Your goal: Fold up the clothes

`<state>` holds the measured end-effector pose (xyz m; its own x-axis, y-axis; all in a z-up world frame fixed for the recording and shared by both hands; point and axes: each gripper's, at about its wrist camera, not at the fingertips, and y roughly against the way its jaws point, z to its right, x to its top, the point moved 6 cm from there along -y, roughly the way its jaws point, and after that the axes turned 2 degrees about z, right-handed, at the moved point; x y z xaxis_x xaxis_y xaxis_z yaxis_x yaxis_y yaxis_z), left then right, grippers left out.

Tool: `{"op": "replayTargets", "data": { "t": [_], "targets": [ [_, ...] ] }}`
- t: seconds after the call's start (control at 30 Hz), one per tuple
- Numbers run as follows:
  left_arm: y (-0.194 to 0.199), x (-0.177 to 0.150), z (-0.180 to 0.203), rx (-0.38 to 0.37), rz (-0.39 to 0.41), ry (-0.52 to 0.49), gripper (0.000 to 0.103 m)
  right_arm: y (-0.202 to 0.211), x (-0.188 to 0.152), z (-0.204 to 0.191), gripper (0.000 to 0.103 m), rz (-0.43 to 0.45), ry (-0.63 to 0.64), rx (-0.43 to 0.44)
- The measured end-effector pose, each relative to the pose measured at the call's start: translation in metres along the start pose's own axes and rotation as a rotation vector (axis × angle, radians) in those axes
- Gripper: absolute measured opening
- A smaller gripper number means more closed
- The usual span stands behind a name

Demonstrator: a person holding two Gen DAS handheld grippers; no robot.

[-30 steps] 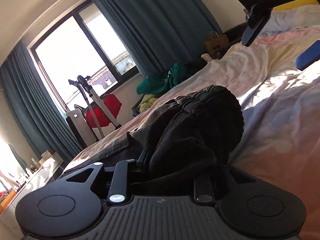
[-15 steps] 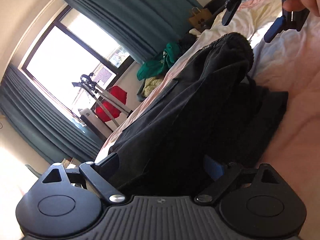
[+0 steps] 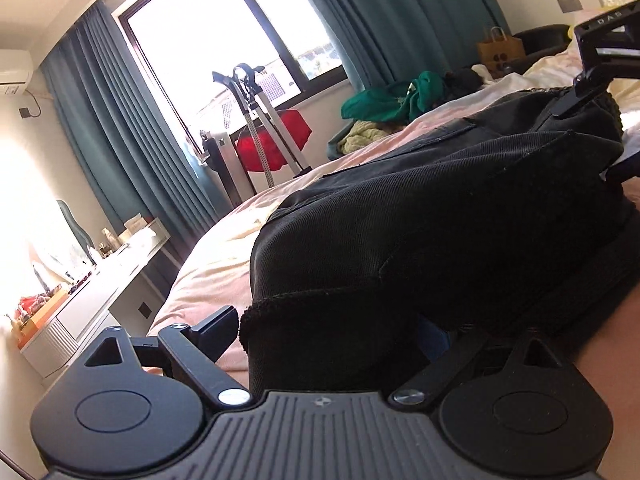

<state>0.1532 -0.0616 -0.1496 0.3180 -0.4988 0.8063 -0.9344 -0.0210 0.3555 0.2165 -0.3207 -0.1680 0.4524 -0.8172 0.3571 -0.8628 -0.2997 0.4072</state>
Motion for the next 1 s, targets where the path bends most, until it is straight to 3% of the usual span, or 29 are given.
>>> {"op": "replayTargets", "data": {
  "t": [0.2, 0.3, 0.4, 0.6, 0.8, 1.0],
  "targets": [
    [-0.003, -0.002, -0.040, -0.026, -0.035, 0.276, 0.093, -0.006, 0.000, -0.004, 0.058, 0.041, 0.087, -0.026],
    [0.000, -0.006, -0.068, -0.018, -0.046, 0.399, 0.093, 0.005, -0.001, -0.021, 0.052, 0.066, 0.150, 0.021],
    [0.004, -0.010, -0.085, -0.014, -0.060, 0.462, 0.093, 0.011, -0.005, -0.032, 0.052, 0.056, 0.193, 0.056],
    [-0.002, -0.029, -0.109, -0.053, -0.133, 0.586, 0.093, 0.003, -0.019, -0.018, 0.059, -0.010, 0.208, -0.006],
    [-0.011, -0.032, -0.112, -0.069, -0.159, 0.623, 0.093, -0.001, -0.025, -0.014, 0.069, -0.042, 0.241, -0.016],
    [-0.014, -0.032, -0.109, -0.087, -0.172, 0.666, 0.093, 0.005, -0.020, -0.012, 0.075, -0.070, 0.167, 0.008]
  ]
}}
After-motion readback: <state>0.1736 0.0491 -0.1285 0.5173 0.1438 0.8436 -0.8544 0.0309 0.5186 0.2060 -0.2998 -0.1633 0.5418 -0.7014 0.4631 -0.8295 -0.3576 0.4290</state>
